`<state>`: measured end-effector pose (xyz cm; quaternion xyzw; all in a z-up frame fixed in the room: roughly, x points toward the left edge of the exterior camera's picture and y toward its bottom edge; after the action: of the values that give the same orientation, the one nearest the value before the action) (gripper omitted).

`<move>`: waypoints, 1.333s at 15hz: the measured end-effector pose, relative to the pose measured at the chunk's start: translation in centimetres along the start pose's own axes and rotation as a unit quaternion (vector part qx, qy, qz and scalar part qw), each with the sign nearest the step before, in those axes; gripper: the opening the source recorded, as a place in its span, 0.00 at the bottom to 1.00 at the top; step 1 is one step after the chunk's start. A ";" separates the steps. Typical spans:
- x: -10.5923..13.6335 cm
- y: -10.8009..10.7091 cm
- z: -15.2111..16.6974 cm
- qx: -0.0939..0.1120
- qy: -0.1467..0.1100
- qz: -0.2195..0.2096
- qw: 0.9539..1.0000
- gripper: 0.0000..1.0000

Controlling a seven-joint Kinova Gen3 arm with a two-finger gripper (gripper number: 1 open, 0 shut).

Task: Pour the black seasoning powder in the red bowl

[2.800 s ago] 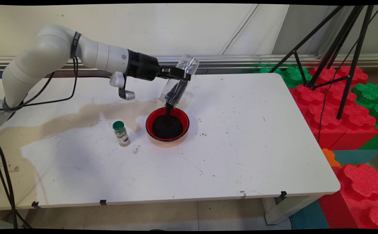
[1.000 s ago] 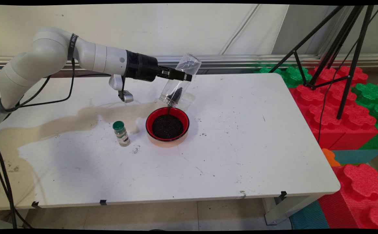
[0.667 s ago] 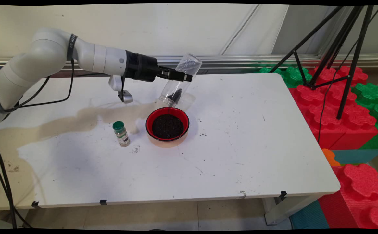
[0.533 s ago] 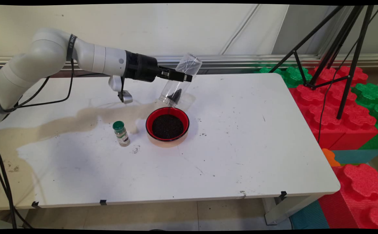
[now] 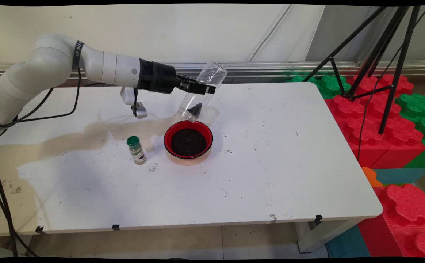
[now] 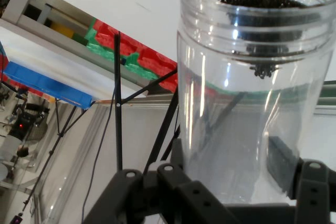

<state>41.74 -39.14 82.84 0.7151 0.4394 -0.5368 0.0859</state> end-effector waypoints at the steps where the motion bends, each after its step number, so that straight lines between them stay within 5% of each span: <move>1: 0.1 0.0 0.0 0.000 0.000 0.003 1.000 0.00; 20: 1.4 0.0 -0.4 0.006 -0.008 0.055 0.998 0.00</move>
<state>42.08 -38.16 81.88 0.7343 0.3955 -0.5397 0.1145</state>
